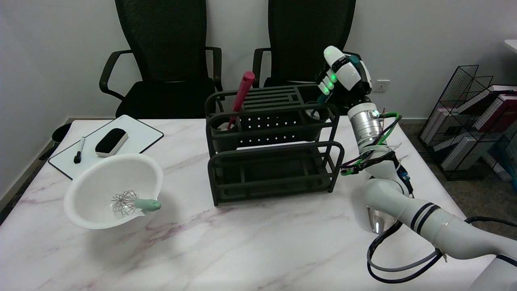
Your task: Pick up the blue sponge bottle brush.
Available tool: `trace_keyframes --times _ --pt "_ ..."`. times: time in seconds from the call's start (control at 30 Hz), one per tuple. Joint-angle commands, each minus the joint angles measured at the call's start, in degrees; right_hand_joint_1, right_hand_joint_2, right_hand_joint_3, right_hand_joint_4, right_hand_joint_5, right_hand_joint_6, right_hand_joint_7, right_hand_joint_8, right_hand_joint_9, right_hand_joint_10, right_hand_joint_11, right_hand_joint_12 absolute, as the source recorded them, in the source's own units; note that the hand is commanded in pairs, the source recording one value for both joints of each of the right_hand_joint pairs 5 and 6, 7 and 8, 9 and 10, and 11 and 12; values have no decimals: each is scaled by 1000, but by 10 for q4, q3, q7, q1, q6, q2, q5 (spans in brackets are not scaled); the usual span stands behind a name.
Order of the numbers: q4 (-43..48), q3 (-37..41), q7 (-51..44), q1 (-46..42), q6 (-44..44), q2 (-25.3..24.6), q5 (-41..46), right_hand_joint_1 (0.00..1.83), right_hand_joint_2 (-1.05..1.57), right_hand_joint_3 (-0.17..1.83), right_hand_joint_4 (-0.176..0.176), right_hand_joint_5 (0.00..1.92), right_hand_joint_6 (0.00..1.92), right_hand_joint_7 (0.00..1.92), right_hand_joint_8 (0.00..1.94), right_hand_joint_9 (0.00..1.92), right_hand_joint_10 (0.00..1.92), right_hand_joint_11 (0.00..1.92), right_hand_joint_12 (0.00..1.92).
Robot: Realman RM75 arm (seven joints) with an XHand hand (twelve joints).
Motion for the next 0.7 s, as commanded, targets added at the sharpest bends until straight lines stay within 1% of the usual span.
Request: trace_keyframes --times 0.03,0.13,0.33,0.47,0.7 --pt "16 41 -59 10 -103 2 -3 949 1293 804 0 1920 1920 1920 1920 1846 1846 1881 1881" --pt "18 62 -79 5 -130 4 -3 928 1354 792 0 1920 1920 1920 1920 1855 1855 1877 1877" --pt "18 102 -81 -6 -178 5 -3 878 1423 775 0 1920 1920 1920 1920 1893 1893 1883 1883" --pt "20 120 -81 -13 -183 11 -3 839 1485 743 0 1920 1920 1920 1920 1920 1920 1901 1901" --pt "50 128 -81 -22 -185 19 1 826 1518 730 0 1920 1920 1920 1920 1920 1920 1911 1911"
